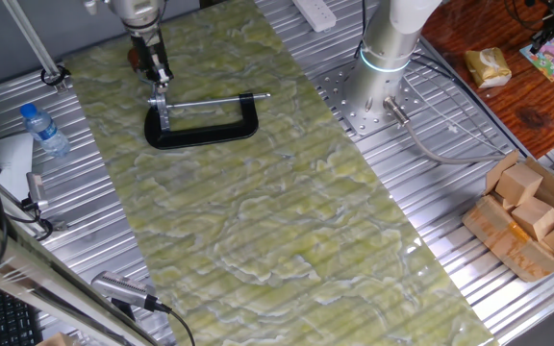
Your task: Push down the lever
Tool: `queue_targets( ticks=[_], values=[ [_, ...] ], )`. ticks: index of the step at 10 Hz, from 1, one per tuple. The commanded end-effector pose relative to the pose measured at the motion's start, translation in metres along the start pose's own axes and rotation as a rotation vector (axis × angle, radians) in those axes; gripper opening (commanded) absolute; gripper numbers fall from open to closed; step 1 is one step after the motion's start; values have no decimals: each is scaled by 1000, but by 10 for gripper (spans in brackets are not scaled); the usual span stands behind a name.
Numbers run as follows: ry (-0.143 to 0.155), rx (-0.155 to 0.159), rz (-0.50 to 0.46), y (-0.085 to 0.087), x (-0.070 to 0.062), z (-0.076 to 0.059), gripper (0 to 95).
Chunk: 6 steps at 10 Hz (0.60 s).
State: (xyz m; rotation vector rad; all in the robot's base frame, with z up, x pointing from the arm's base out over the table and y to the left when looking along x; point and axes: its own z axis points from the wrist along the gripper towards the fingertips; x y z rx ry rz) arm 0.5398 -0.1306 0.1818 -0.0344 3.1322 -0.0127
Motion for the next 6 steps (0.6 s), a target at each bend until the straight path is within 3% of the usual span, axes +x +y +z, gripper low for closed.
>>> queue_targets(
  ticks=[1,6],
  values=[
    [7,7,56,16,-8,4,0],
    [10,7,109,37,-18,9,0]
  ],
)
